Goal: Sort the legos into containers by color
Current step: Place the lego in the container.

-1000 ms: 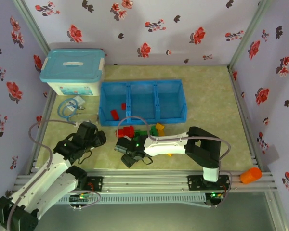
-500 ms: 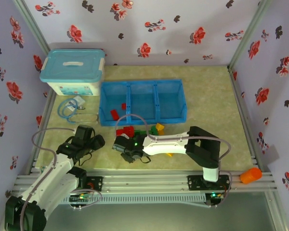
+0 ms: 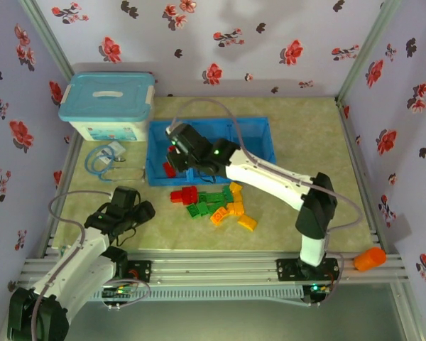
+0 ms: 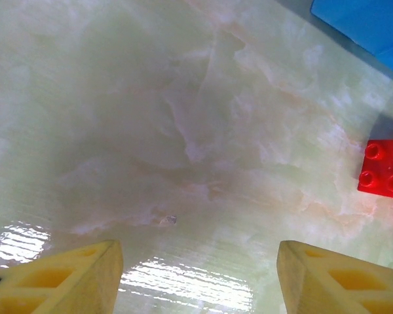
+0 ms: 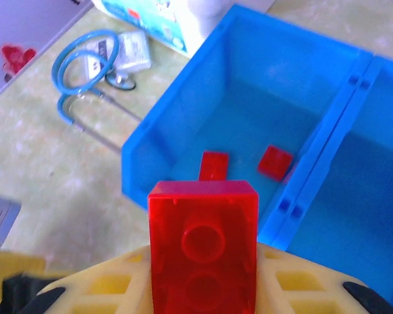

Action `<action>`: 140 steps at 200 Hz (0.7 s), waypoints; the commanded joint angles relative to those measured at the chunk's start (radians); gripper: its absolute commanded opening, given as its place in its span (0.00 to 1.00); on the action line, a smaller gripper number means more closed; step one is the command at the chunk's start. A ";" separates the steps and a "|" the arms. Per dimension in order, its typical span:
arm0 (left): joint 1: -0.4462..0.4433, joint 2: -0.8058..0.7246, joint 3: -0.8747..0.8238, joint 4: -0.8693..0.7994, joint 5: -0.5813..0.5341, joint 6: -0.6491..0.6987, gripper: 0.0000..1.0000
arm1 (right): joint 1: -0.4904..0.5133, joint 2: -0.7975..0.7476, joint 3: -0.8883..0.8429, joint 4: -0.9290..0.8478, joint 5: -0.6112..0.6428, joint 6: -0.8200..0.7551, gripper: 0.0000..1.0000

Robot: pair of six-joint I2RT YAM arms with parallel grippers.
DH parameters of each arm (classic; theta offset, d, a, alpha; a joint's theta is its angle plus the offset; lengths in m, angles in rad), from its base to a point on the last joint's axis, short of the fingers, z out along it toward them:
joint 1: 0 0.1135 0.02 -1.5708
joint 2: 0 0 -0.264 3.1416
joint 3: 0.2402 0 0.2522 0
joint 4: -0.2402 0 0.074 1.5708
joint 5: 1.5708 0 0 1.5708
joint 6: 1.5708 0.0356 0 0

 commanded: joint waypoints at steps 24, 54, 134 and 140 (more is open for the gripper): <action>0.000 -0.006 -0.016 0.036 0.054 -0.010 0.61 | -0.051 0.252 0.272 -0.148 -0.038 -0.077 0.34; -0.024 -0.004 -0.003 0.039 0.060 -0.017 0.61 | -0.064 0.392 0.451 -0.218 -0.025 -0.081 0.35; -0.104 0.048 0.022 0.104 0.060 -0.026 0.60 | -0.072 0.499 0.623 -0.275 -0.002 -0.067 0.72; -0.107 0.061 0.031 0.108 0.060 -0.022 0.60 | -0.073 0.494 0.636 -0.287 -0.001 -0.067 0.73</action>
